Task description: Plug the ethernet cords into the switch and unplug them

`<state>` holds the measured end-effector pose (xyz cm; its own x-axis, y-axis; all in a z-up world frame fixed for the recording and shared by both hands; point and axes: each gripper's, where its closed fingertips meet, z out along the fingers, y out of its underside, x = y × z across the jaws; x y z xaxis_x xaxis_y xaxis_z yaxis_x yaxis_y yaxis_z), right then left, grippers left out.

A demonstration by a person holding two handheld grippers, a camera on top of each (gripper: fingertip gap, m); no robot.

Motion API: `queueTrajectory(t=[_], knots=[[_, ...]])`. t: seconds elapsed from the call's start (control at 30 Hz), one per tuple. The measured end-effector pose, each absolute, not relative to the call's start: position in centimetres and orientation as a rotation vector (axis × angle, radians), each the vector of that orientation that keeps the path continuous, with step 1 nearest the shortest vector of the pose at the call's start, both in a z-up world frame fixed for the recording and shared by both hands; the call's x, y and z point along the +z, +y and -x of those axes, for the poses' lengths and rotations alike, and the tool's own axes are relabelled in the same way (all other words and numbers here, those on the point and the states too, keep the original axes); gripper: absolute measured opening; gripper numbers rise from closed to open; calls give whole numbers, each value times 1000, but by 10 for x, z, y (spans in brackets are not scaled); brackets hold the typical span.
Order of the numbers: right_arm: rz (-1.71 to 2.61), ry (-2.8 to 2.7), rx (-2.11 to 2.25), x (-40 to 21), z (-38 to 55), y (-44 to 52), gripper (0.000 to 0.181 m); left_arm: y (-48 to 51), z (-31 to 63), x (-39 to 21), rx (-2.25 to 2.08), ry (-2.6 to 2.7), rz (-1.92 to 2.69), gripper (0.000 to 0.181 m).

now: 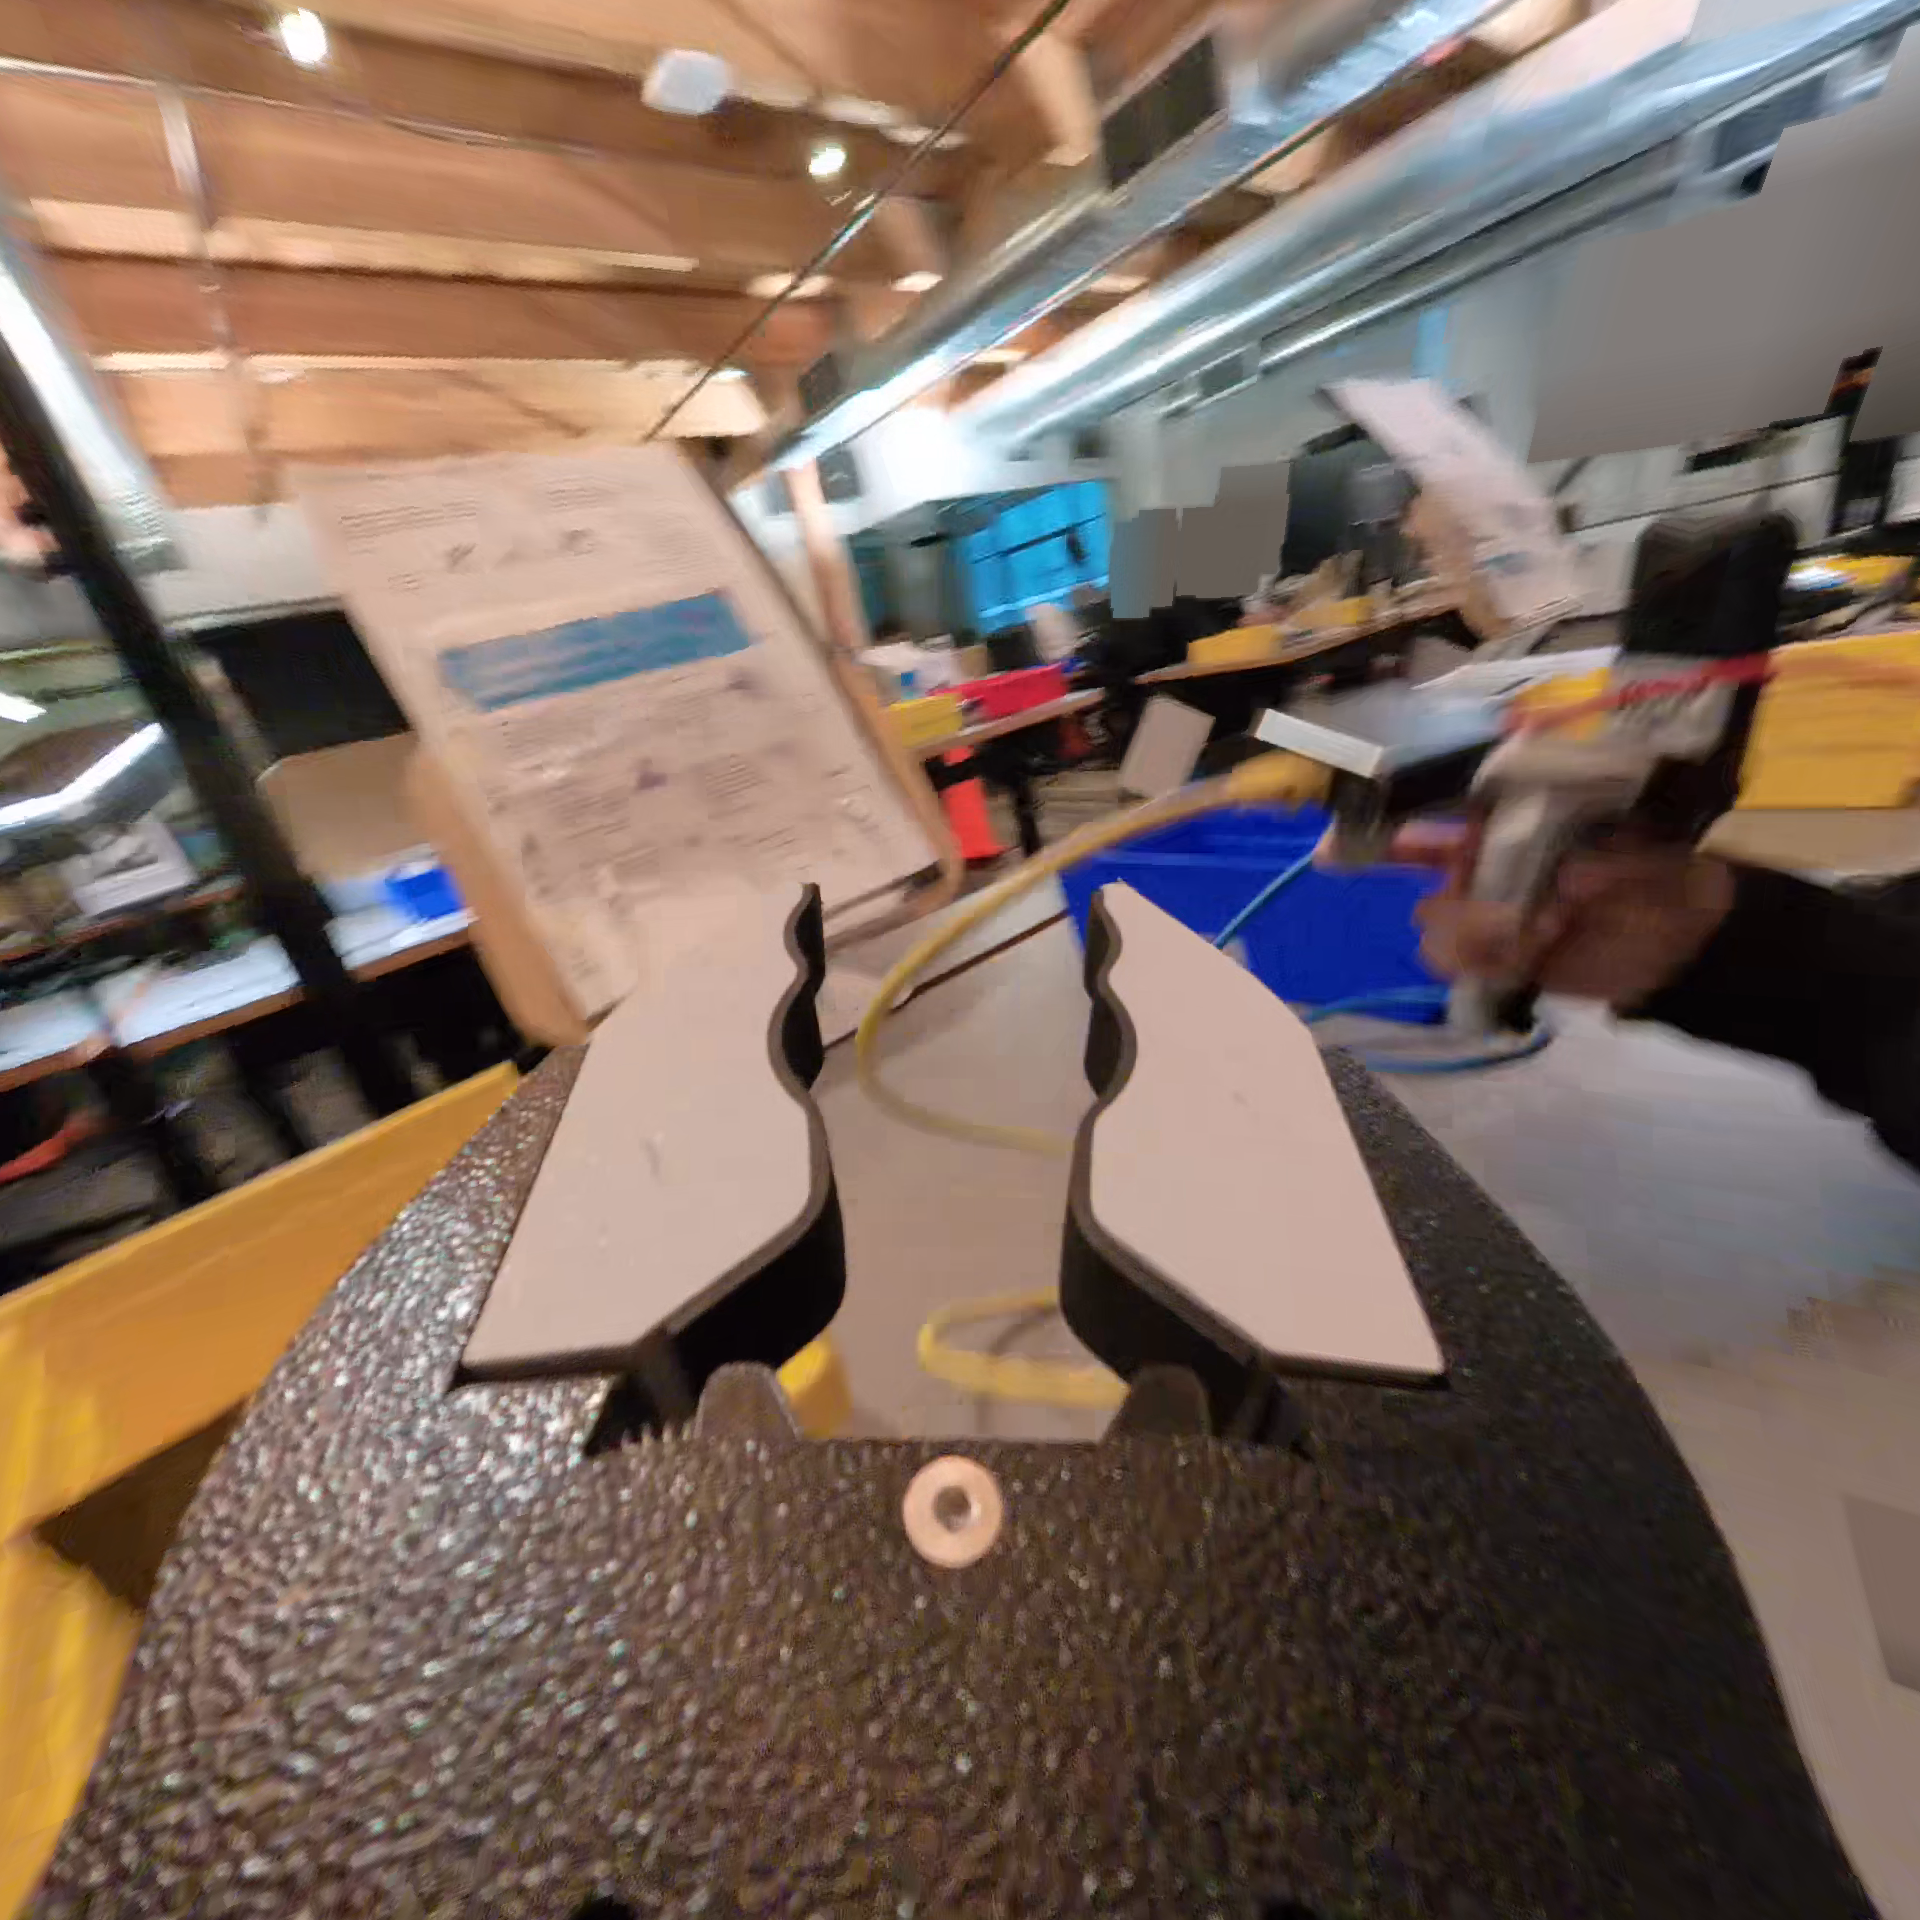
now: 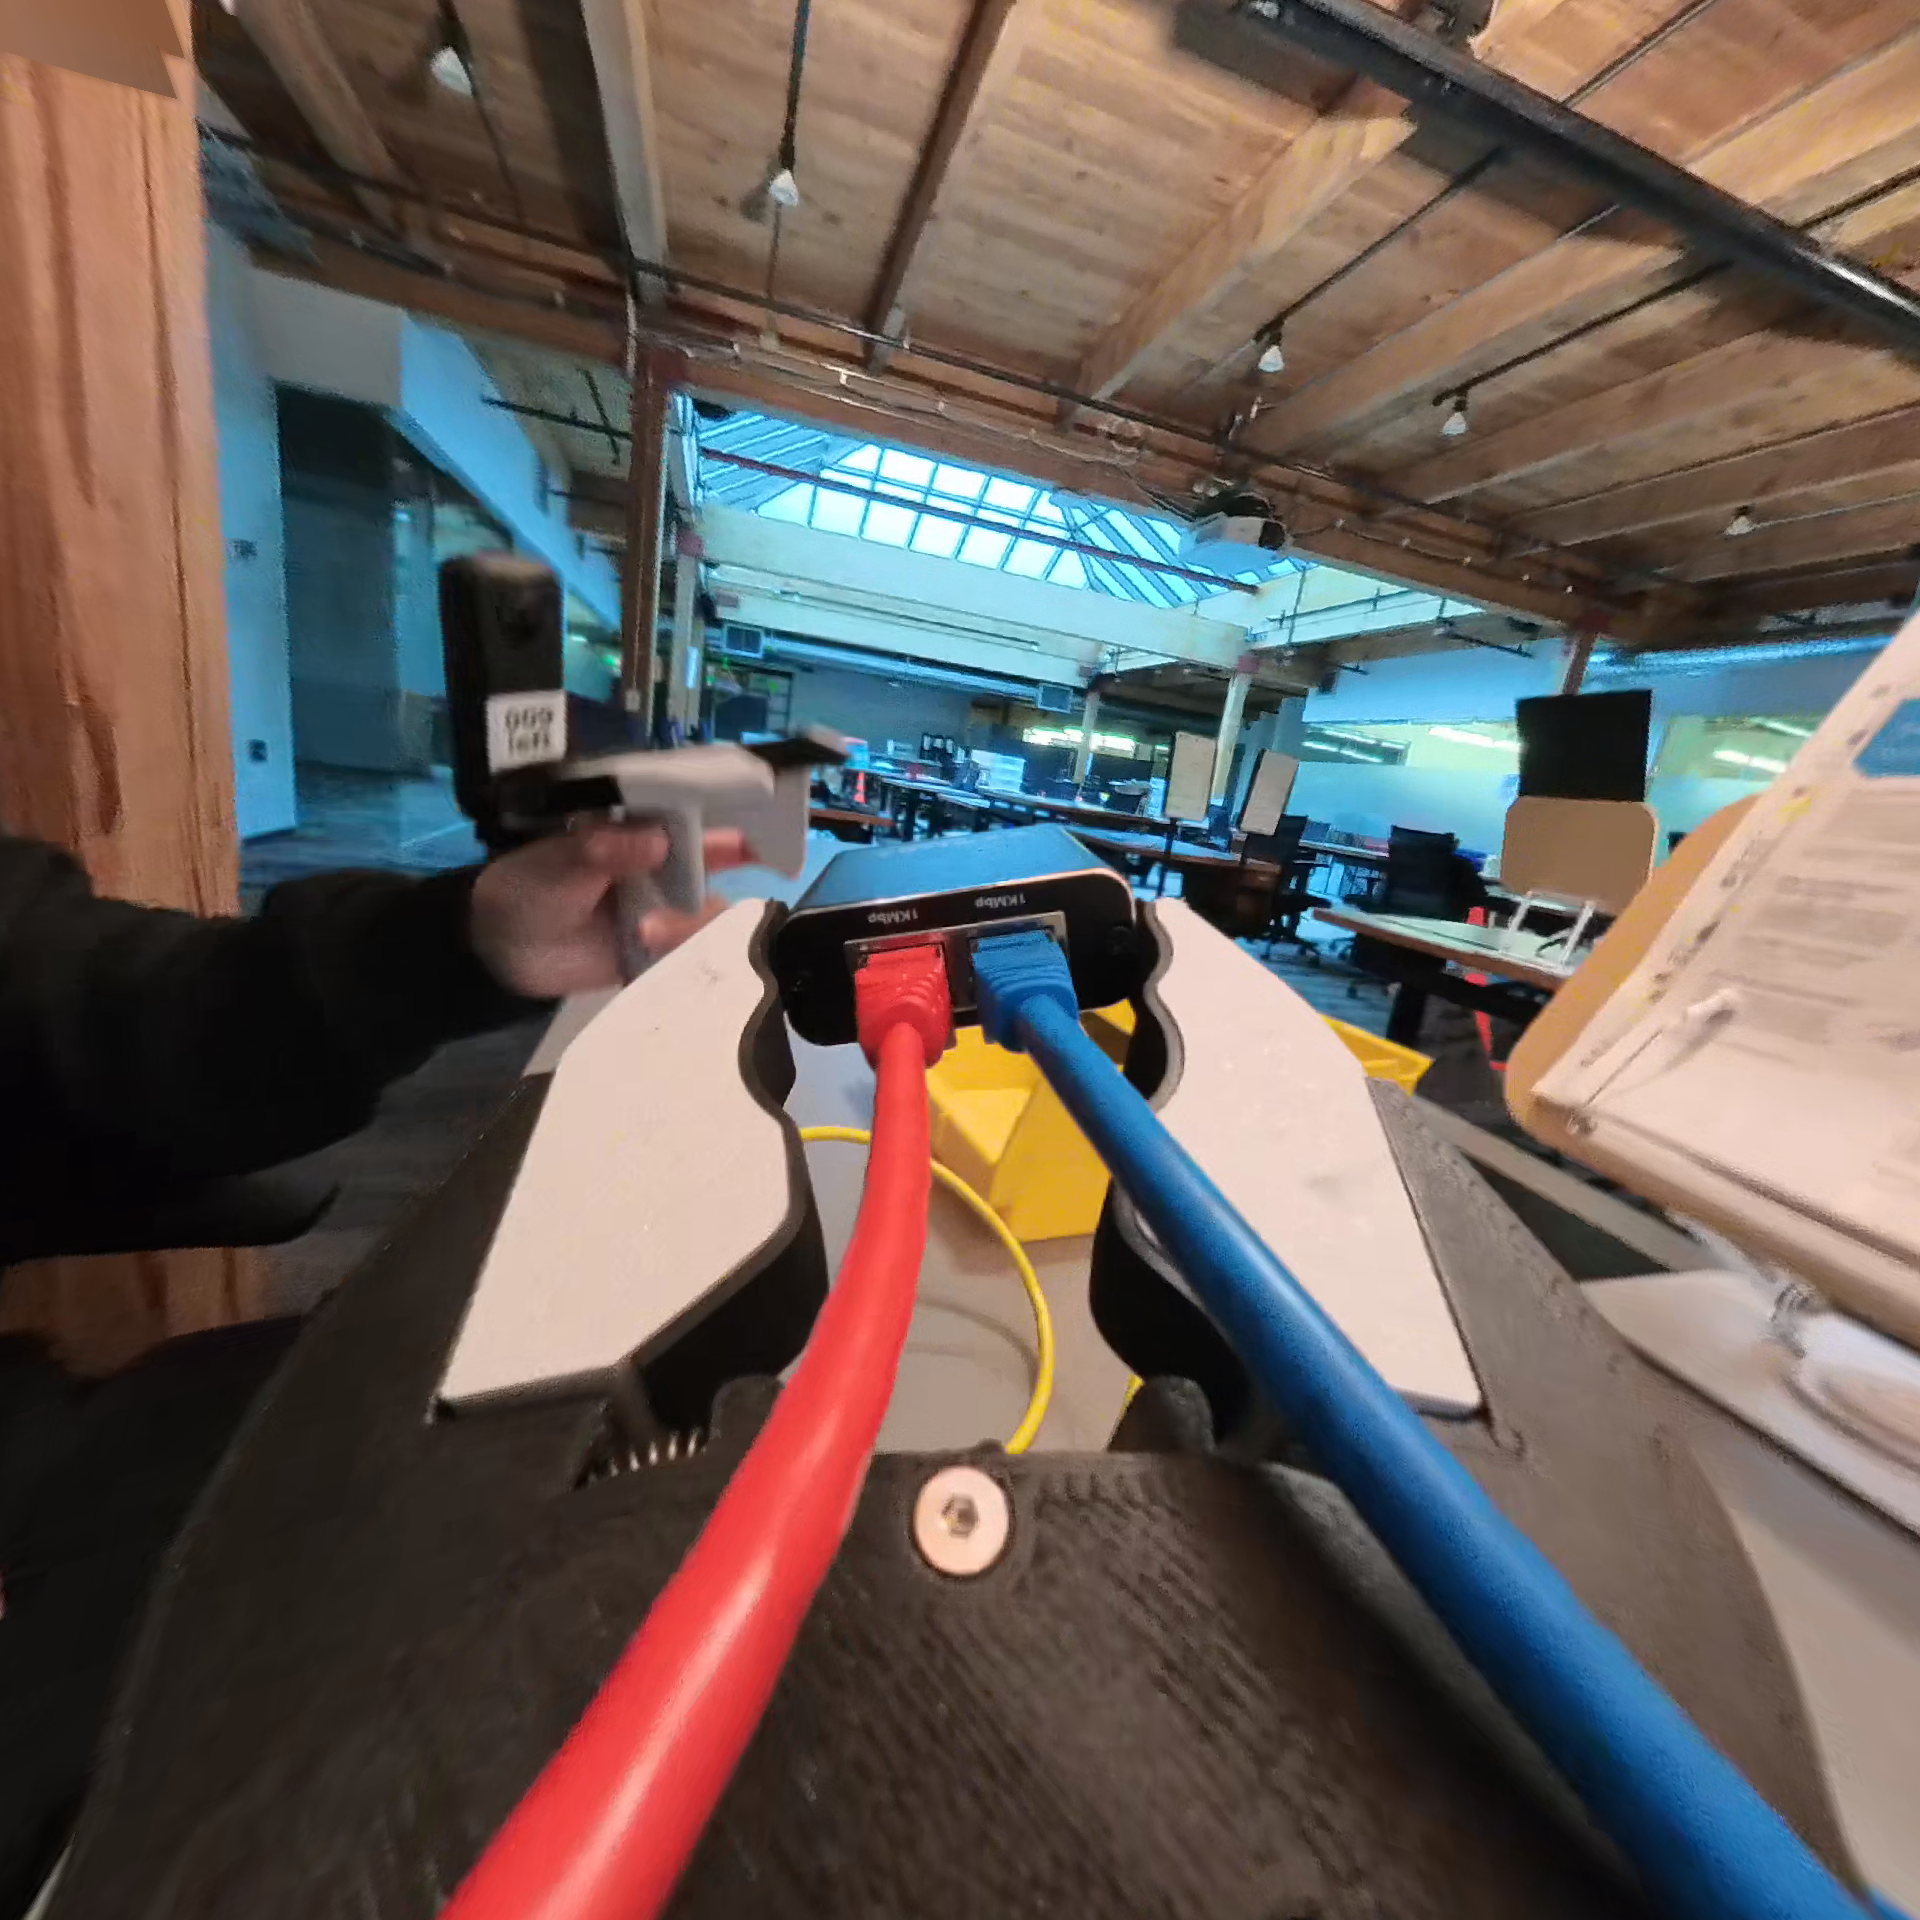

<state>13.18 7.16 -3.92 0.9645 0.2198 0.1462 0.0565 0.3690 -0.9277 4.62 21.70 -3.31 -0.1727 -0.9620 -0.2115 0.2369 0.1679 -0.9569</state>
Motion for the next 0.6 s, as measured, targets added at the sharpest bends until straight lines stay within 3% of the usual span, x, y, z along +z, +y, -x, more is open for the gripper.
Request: queueTrajectory(t=[0.2, 0.43, 0.6], knots=[[1111, -329, 28, 63, -151, 70, 63, 228, -41, -117, -1369, 1346, 1009, 57], [1160, -330, -271, 177, -212, 41, 64, 221, -46, -138, -1419, 1392, 1039, 57], [1261, -206, -575, 196, -291, 7, 63, 221, -44, -136, -1440, 1382, 1026, 56]])
